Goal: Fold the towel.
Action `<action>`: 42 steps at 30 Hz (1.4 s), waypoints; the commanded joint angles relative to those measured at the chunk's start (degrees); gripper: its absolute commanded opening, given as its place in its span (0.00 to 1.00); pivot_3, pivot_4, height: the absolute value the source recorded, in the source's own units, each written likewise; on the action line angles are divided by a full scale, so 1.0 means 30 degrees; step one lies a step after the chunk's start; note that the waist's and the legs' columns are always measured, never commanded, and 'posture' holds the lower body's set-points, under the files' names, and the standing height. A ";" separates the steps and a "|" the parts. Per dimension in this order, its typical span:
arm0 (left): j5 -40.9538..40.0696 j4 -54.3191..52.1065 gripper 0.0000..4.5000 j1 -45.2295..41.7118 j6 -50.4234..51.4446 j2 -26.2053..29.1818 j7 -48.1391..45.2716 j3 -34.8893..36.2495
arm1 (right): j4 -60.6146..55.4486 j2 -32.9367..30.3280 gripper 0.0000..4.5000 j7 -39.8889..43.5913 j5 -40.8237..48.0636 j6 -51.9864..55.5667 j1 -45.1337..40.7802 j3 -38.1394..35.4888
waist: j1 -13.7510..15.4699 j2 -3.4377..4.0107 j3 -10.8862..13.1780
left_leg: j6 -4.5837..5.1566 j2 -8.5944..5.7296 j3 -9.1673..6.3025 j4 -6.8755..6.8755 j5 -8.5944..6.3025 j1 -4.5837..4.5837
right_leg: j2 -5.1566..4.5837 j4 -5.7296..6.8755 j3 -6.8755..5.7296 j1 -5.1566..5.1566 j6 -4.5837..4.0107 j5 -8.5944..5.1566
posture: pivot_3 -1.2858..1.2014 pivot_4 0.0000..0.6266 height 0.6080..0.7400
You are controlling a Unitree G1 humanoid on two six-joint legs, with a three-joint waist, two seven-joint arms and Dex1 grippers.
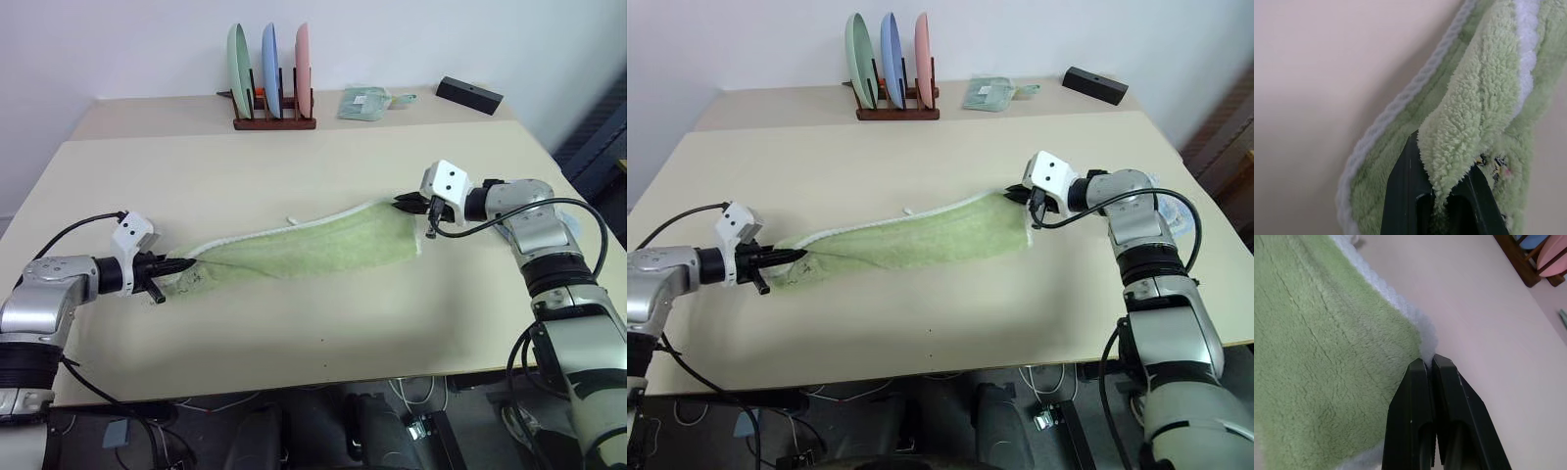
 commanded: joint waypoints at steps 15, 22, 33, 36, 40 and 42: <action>-0.1915 0.0936 0.63 -0.1735 0.2544 -0.0380 -0.0881 0.1820 | 0.0221 0.0223 0.00 -0.1033 -0.0443 -0.0257 -0.0280 -0.0472 | -0.0044 0.0000 0.0000 | -0.0001 -0.0001 -0.0004 0.0000 0.0000 -0.0007 | -0.0009 0.0008 0.0003 -0.0008 0.0001 0.0001 | 0.52 0.24 1.00; -0.2726 0.1139 0.74 -0.0942 0.3612 0.0710 -0.0530 0.3863 | -0.0485 0.0336 0.28 -0.1953 -0.0645 -0.0455 0.0114 -0.0414 | -0.0079 0.0000 0.0000 | -0.0002 -0.0002 -0.0005 -0.0006 0.0001 -0.0014 | -0.0052 0.0017 0.0003 -0.0032 0.0001 0.0001 | 0.52 0.24 1.00; -0.4805 -0.1401 1.00 0.3283 0.5527 0.0354 0.2587 0.8964 | -0.2636 -0.0618 1.00 -0.3970 -0.1033 0.0501 0.1182 -0.1031 | -0.0069 0.0000 0.0000 | -0.0078 -0.0028 0.0009 -0.0009 0.0038 -0.0031 | -0.0135 0.0000 0.0002 -0.0048 0.0002 0.0001 | 0.52 0.24 1.00; -0.5465 -0.3667 1.00 0.5123 0.5829 0.0097 0.2230 0.9143 | -0.3834 -0.1009 1.00 -0.3869 -0.0613 0.1009 0.1770 -0.1307 | -0.0026 -0.0003 -0.0002 | -0.0081 -0.0031 -0.0005 -0.0017 0.0033 -0.0035 | -0.0163 -0.0004 0.0015 -0.0053 -0.0001 -0.0001 | 0.52 0.24 1.00; -0.3891 -0.6377 1.00 0.6368 0.3793 -0.0573 0.3211 0.7610 | -0.6167 -0.1464 1.00 -0.3504 -0.0154 0.1902 0.3186 -0.1605 | 0.0027 -0.0004 -0.0003 | -0.0028 -0.0028 -0.0038 -0.0028 -0.0003 -0.0026 | -0.0175 0.0008 0.0007 -0.0050 -0.0013 -0.0003 | 0.52 0.24 1.00; -0.2809 -0.6793 1.00 0.6245 0.2504 -0.0746 0.3522 0.6403 | -0.6857 -0.1466 1.00 -0.3529 -0.0031 0.2298 0.3646 -0.1695 | 0.0020 0.0001 -0.0004 | -0.0025 -0.0028 -0.0043 -0.0032 -0.0005 -0.0019 | -0.0179 0.0017 0.0004 -0.0048 -0.0038 -0.0013 | 0.52 0.24 1.00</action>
